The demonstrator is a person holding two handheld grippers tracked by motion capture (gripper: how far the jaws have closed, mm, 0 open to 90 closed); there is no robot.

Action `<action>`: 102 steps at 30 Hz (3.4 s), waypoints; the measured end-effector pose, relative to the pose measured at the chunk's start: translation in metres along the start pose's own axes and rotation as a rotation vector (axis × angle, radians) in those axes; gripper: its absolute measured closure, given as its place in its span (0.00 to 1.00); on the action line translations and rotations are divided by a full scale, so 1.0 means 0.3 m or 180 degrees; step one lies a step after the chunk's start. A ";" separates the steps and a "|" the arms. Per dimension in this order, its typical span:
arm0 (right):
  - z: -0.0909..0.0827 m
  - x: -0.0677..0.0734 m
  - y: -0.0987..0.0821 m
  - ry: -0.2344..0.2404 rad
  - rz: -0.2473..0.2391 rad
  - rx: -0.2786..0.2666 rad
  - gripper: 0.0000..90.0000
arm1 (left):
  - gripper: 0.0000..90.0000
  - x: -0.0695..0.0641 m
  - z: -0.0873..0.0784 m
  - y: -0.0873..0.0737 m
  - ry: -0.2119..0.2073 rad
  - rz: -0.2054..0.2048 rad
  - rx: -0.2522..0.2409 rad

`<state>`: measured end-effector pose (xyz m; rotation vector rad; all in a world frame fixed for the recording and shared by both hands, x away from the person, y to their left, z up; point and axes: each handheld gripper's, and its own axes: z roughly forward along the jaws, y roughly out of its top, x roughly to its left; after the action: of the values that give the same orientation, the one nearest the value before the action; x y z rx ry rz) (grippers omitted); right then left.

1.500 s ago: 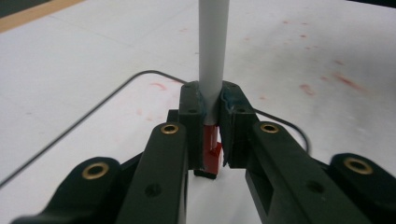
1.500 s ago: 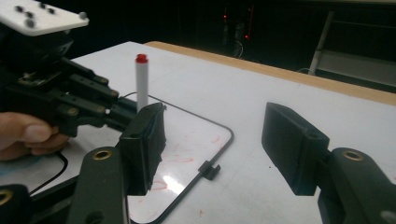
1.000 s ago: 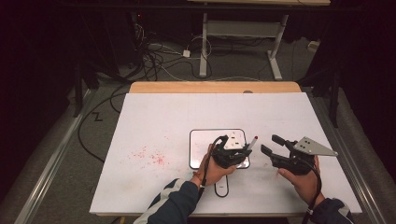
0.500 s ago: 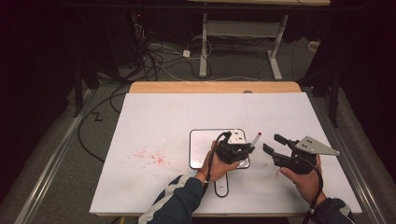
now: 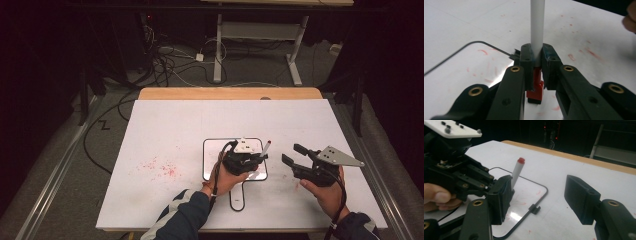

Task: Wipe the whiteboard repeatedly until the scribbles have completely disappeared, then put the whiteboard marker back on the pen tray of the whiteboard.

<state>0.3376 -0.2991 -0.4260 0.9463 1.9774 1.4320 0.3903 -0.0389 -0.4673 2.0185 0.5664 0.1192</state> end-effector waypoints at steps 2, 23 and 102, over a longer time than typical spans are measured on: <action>0.000 0.004 0.001 0.0010 0.0000 -0.0002 0.44 | 0.88 -0.014 -0.007 -0.008 -0.0034 0.0002 0.0010; 0.003 0.006 0.001 0.0069 -0.0032 0.0026 0.44 | 0.87 -0.083 0.035 0.003 -0.0088 -0.0036 0.0064; 0.321 0.059 0.121 0.0259 -0.0695 0.0395 0.91 | 0.21 -0.030 -0.730 -0.414 0.1489 0.0036 0.0265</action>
<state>0.4072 -0.2213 -0.4214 0.7067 2.1756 1.2566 0.2710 0.1828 -0.4623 2.0813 0.8625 0.5939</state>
